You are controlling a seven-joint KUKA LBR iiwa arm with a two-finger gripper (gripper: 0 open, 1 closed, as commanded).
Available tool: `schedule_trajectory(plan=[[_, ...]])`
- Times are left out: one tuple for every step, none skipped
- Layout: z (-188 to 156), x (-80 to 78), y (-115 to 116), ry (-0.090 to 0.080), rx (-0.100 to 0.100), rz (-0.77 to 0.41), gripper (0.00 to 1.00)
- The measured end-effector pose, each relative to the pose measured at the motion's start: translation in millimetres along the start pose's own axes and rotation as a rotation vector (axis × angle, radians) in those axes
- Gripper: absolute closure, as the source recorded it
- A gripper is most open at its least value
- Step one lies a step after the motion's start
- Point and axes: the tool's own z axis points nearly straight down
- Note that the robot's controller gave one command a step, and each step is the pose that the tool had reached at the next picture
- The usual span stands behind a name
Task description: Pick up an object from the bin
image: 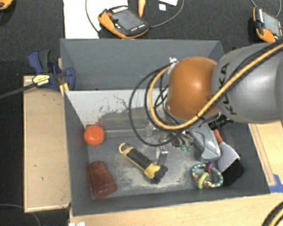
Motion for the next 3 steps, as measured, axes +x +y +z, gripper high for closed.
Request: schedule_trajectory(plan=[[-4,-1.9,0,-0.007,-0.001,0.005,0.00],[93,4.7,49,-0.001,-0.001,0.338,0.00],[54,0.4,57,-0.011,-0.002,0.114,0.00]])
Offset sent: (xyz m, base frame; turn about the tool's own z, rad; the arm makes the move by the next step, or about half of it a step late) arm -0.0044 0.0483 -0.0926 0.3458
